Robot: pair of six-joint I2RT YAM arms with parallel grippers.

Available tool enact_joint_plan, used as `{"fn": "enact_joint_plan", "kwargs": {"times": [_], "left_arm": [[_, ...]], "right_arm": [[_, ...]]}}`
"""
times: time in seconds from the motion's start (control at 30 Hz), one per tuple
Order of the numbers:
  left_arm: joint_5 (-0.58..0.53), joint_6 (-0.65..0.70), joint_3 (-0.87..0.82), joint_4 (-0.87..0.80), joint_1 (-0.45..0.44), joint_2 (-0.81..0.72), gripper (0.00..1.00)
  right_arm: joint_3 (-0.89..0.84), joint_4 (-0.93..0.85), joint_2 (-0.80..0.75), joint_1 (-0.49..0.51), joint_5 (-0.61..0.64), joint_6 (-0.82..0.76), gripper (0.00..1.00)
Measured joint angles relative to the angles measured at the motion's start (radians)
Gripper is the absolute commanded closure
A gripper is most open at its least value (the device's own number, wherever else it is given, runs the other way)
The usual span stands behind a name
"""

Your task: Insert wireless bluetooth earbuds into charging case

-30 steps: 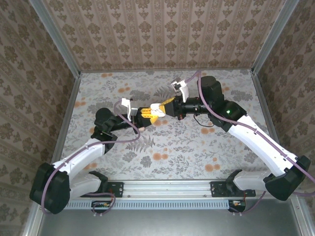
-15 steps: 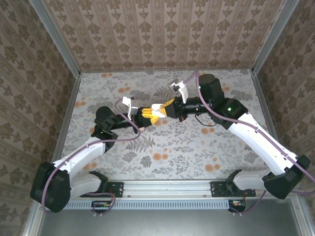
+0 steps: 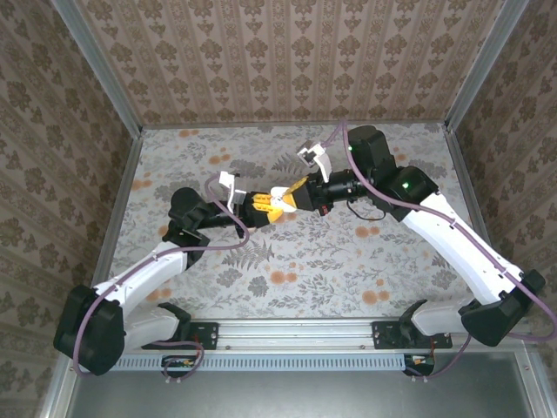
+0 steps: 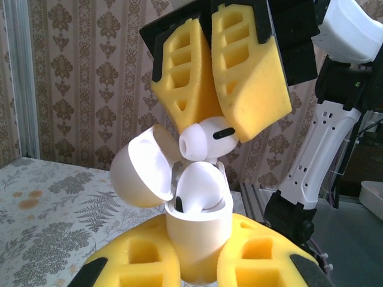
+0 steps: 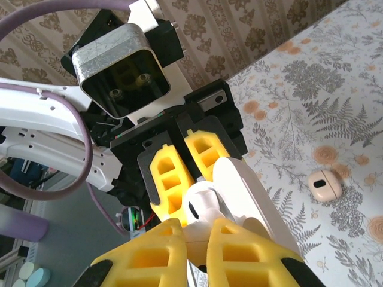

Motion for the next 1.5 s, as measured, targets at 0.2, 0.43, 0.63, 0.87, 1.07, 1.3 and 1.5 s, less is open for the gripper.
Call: {"fn": "enact_joint_plan", "kwargs": {"times": [0.2, 0.43, 0.63, 0.87, 1.07, 1.3, 1.5], "left_arm": [[0.007, 0.0, 0.003, 0.0, 0.0, 0.001, 1.0], [0.014, -0.006, 0.018, 0.003, -0.004, 0.001, 1.0], [0.019, -0.011, 0.018, -0.008, -0.006, 0.002, 1.0], [0.017, -0.01, 0.02, -0.008, -0.007, 0.011, 1.0], [0.006, -0.01, 0.029, -0.011, -0.012, 0.021, 1.0], [0.005, -0.01, 0.032, -0.013, -0.014, 0.021, 1.0], [0.003, -0.005, 0.032, -0.021, -0.016, 0.02, 1.0]], "right_arm": [[0.027, -0.051, 0.0, -0.008, 0.0, -0.019, 0.9], [0.05, -0.113, 0.005, -0.012, 0.0, -0.047, 0.9], [0.051, -0.135, 0.015, -0.012, 0.0, -0.069, 0.86], [0.051, -0.138, 0.015, -0.012, 0.001, -0.077, 0.67], [0.051, -0.139, 0.002, -0.012, 0.031, -0.072, 0.6], [0.051, -0.139, -0.016, -0.014, 0.068, -0.051, 0.53], [0.05, -0.135, -0.031, -0.016, 0.106, -0.024, 0.62]]}}
